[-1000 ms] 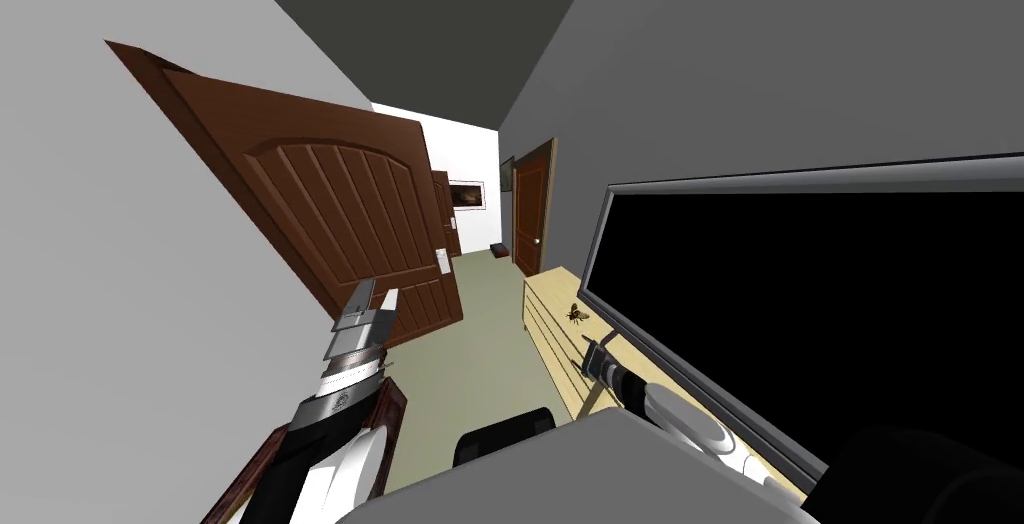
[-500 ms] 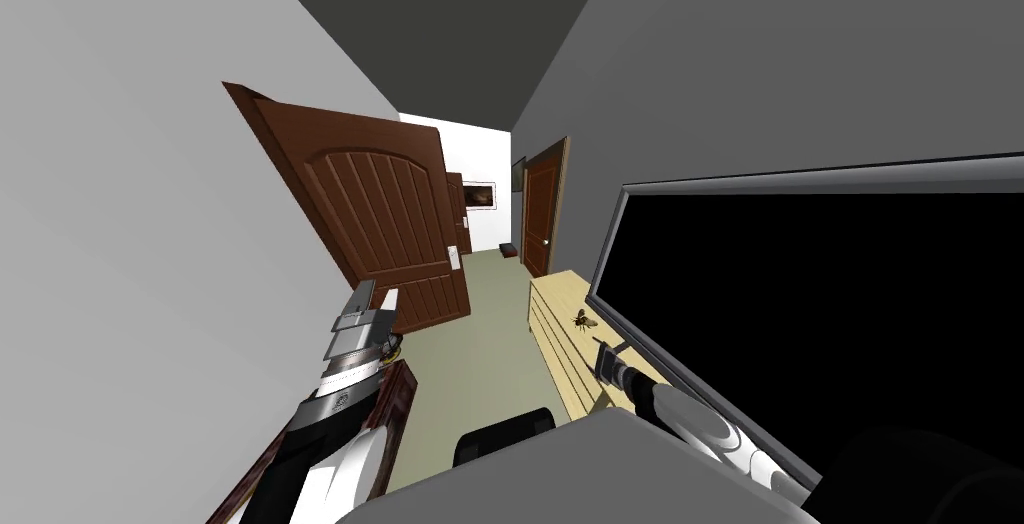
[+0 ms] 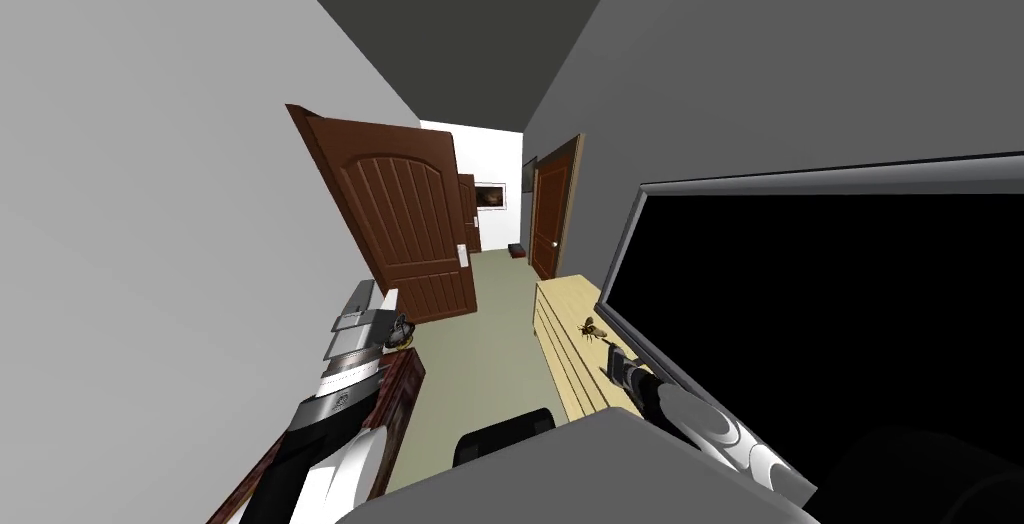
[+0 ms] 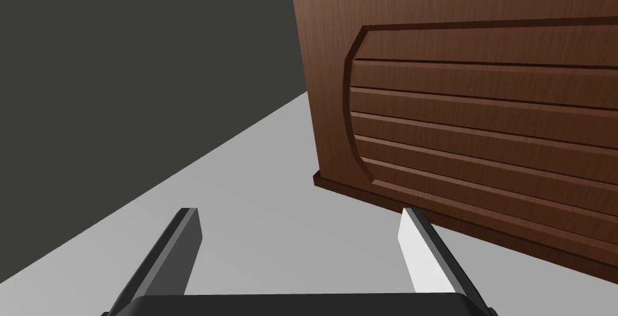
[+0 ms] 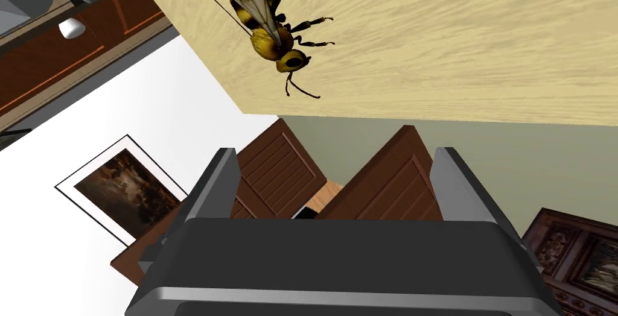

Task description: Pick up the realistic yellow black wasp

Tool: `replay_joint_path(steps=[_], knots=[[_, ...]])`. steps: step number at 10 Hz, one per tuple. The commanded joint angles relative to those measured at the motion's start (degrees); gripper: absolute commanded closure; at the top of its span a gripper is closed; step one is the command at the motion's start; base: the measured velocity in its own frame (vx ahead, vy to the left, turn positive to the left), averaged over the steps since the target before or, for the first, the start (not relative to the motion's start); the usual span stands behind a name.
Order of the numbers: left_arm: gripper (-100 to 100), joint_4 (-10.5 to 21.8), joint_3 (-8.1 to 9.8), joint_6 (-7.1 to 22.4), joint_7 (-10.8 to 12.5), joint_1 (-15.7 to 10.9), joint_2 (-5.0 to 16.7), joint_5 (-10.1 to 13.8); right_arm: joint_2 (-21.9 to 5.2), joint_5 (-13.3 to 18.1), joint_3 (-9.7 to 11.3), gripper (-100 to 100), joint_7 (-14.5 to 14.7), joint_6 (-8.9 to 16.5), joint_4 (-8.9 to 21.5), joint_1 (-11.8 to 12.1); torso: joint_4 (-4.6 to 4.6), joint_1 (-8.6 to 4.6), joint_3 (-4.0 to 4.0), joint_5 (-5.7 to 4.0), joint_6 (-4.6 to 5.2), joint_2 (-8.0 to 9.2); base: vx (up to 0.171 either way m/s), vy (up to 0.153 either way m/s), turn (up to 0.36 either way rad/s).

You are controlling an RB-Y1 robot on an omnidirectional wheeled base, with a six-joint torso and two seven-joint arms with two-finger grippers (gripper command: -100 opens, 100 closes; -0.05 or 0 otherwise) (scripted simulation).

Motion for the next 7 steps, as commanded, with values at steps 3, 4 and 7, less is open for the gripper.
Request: replay_joint_path(steps=[3,4,7], knots=[[0,0.0,0.00,0.0,0.0,0.0,0.0,0.0,-0.9,2.1,-0.6,-100,4.0,1.7,4.1,0.2,-0.02,-0.02,-0.05,-0.01,0.02,-0.09,0.042,-0.100,0.229],[0,0.0,0.00,0.0,0.0,0.0,0.0,0.0,-0.9,2.4,-0.4,-100,4.8,2.1,5.1,0.1,-0.03,0.02,-0.08,-0.01,0.02,-0.13,0.063,-0.095,0.145],[0,0.0,0.01,0.0,0.0,0.0,0.0,0.0,0.8,3.0,1.4,-100,7.0,2.7,8.2,0.2,-0.11,0.01,-0.28,-0.01,0.01,-0.49,0.135,-0.090,0.201]])
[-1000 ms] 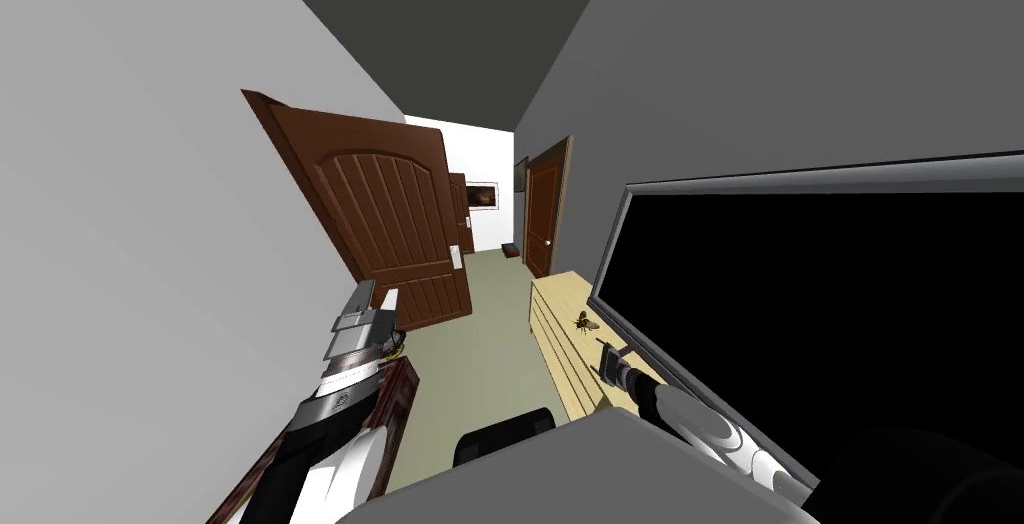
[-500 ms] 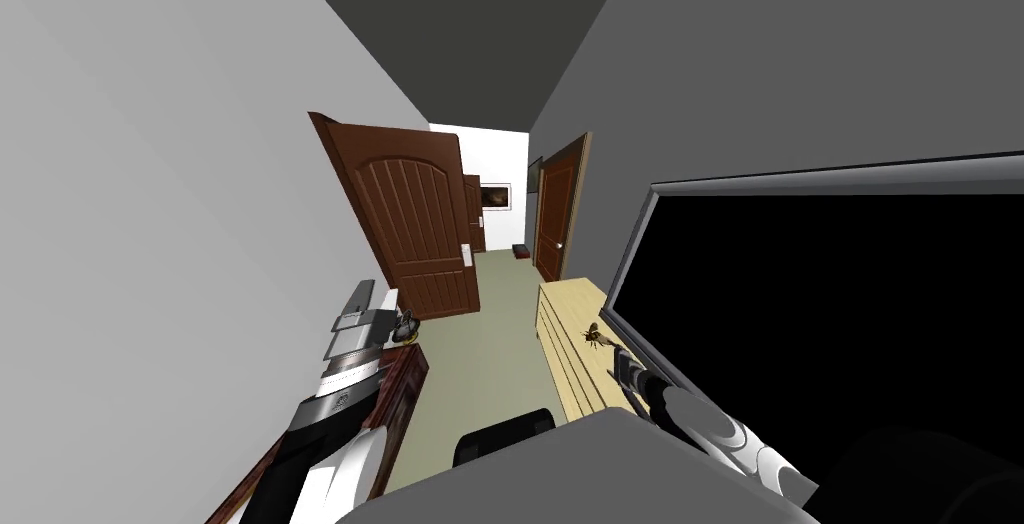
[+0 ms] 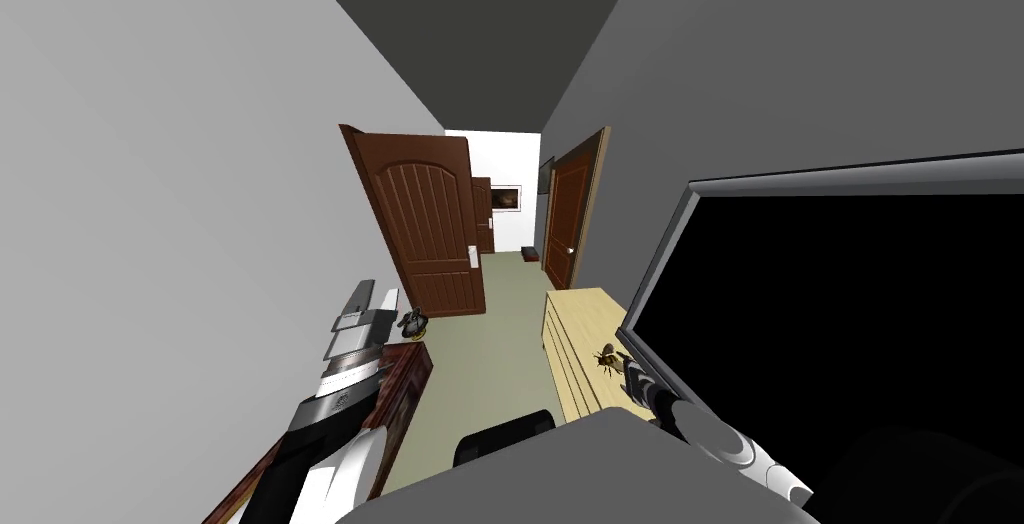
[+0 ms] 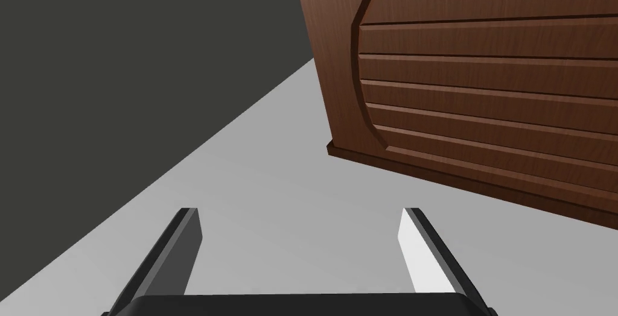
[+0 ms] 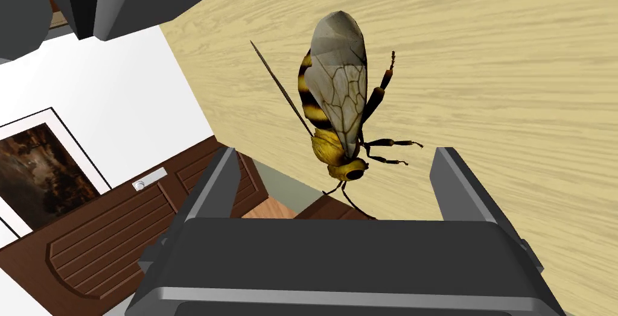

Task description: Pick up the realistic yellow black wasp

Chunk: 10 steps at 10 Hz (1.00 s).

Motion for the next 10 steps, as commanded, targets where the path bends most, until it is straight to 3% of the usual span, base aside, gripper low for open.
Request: replay_joint_path(steps=[1,2,3,4,5,6,10], knots=[[0,0.0,0.00,0.0,0.0,0.0,0.0,0.0,0.0,0.0,0.0,-100,0.0,0.0,0.0,0.0,0.00,0.00,0.00,0.00,0.00,0.00,0.062,-0.030,0.012],[0,0.0,0.00,0.0,0.0,0.0,0.0,0.0,0.2,0.2,-0.2,0,0.0,-0.3,0.2,0.0,0.04,0.18,0.11,0.05,0.00,0.22,0.012,-0.007,0.001],[0,0.0,-0.01,0.0,0.0,0.0,0.0,0.0,2.0,0.9,0.2,-100,0.6,0.9,0.9,-0.9,0.08,0.29,0.23,0.07,0.01,0.41,0.009,-0.043,0.056],[0,0.0,-0.01,0.0,0.0,0.0,0.0,0.0,2.9,1.2,0.3,-100,0.9,1.5,1.2,-1.4,0.10,0.20,0.27,0.06,-0.01,0.47,0.013,-0.086,0.051],[0,0.0,0.00,0.0,0.0,0.0,0.0,0.0,2.8,1.7,-0.5,-100,0.6,0.5,1.4,-1.1,0.11,0.07,0.28,0.03,0.00,0.48,0.007,-0.041,0.015],[0,0.0,-0.01,0.0,0.0,0.0,0.0,0.0,3.0,1.9,-0.5,100,0.6,0.5,1.5,-1.2,0.11,0.17,0.29,0.05,0.02,0.51,0.001,-0.007,0.000],[0,0.0,-0.01,0.0,0.0,0.0,0.0,0.0,3.0,1.9,-0.5,100,0.6,0.5,1.5,-1.2,0.10,0.39,0.30,0.12,0.01,0.53,0.000,0.000,0.000]])
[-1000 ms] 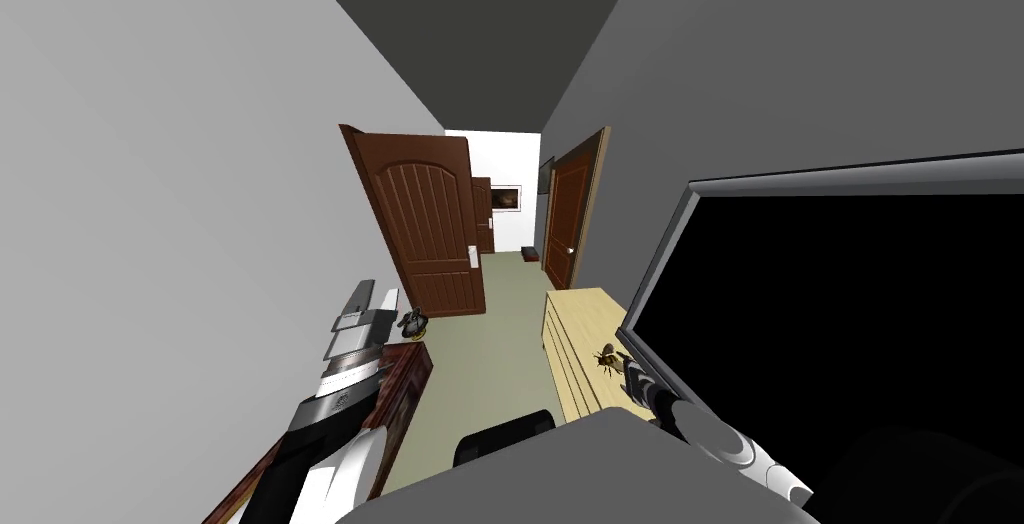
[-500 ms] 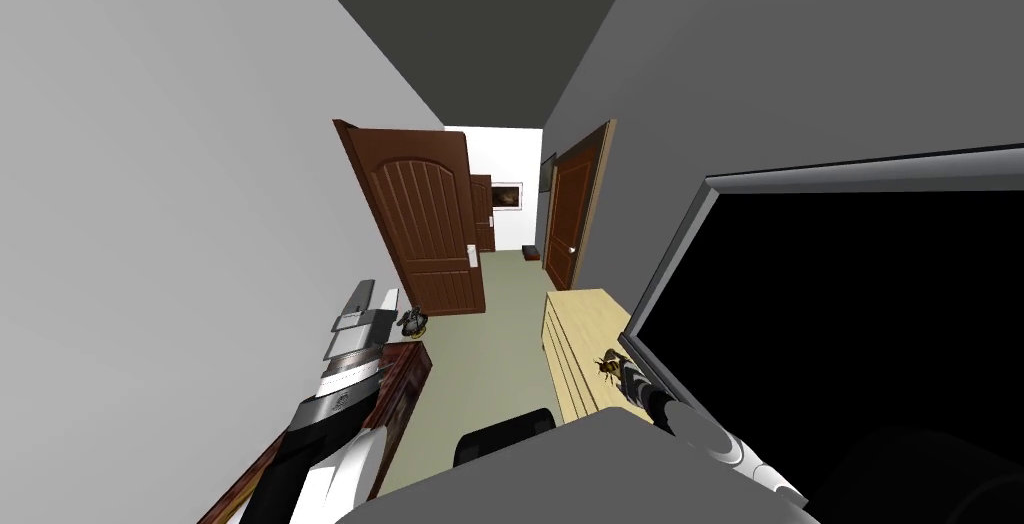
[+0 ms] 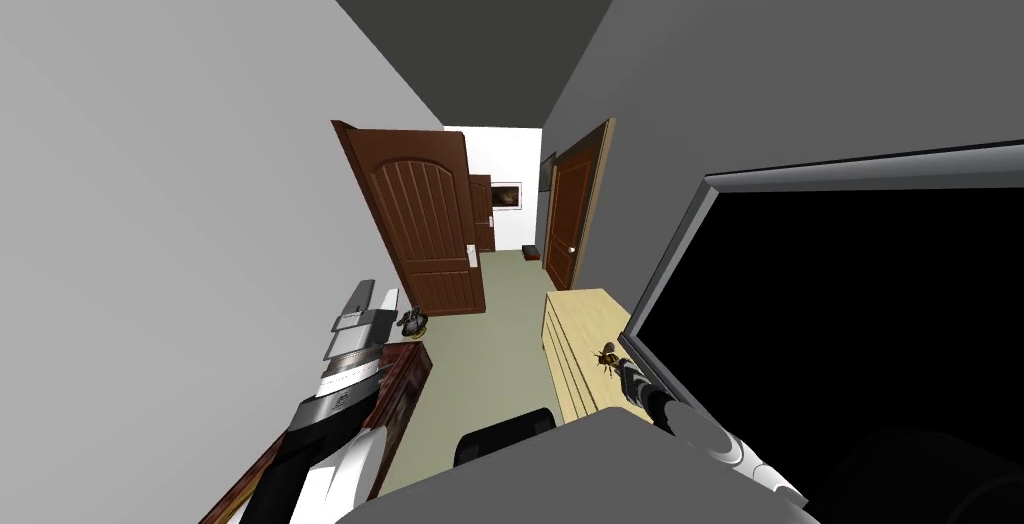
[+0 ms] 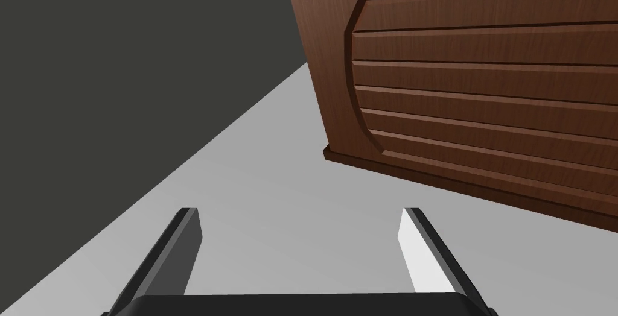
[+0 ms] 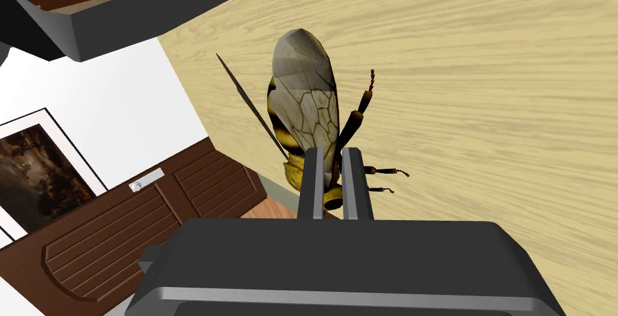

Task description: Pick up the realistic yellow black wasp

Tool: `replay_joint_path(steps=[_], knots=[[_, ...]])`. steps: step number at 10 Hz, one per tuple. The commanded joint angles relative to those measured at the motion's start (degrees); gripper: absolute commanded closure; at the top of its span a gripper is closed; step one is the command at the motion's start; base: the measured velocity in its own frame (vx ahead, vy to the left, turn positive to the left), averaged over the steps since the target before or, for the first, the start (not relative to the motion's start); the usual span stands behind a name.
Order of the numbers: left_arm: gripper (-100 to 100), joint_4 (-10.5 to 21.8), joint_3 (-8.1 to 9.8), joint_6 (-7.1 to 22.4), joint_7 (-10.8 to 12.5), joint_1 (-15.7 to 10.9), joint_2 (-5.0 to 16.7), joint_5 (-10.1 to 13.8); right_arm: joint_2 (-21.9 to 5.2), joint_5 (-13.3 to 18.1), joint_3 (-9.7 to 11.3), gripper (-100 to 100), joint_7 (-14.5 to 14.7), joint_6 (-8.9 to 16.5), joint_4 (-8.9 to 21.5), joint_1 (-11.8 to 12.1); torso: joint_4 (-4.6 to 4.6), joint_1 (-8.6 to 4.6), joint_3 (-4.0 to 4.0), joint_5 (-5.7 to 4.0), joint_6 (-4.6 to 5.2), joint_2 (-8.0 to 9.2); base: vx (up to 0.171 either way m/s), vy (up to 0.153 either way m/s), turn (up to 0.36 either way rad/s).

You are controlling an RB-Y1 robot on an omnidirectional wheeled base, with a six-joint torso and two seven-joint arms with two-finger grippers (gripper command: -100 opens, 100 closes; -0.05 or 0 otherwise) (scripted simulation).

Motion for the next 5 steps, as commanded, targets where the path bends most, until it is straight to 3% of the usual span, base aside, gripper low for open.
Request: replay_joint_path(steps=[1,2,3,4,5], knots=[[0,0.0,0.00,0.0,0.0,0.0,0.0,0.0,0.0,0.0,0.0,0,0.0,0.0,0.0,0.0,0.00,0.00,0.00,0.00,0.00,0.00,0.000,0.000,0.000],[0,0.0,0.00,0.0,0.0,0.0,0.0,0.0,-1.7,-1.2,0.6,100,-0.2,0.0,-0.8,0.6,0.00,0.00,0.00,0.00,0.00,0.00,-0.005,0.036,-0.049],[0,0.0,0.00,0.0,0.0,0.0,0.0,0.0,-2.9,-1.6,0.4,100,-0.6,-0.8,-1.3,1.2,-0.01,0.12,0.02,0.04,0.04,0.04,-0.006,0.063,-0.063],[0,0.0,0.00,0.0,0.0,0.0,0.0,0.0,-1.8,-0.7,-0.2,100,-0.4,-0.6,-0.9,1.0,-0.01,0.22,0.03,0.06,0.06,0.07,-0.004,0.028,-0.025],[0,0.0,0.00,0.0,0.0,0.0,0.0,0.0,-1.9,-0.6,-0.3,0,-0.5,-0.9,-0.9,1.2,0.01,0.15,0.03,0.03,0.00,0.05,-0.002,0.005,0.000]])
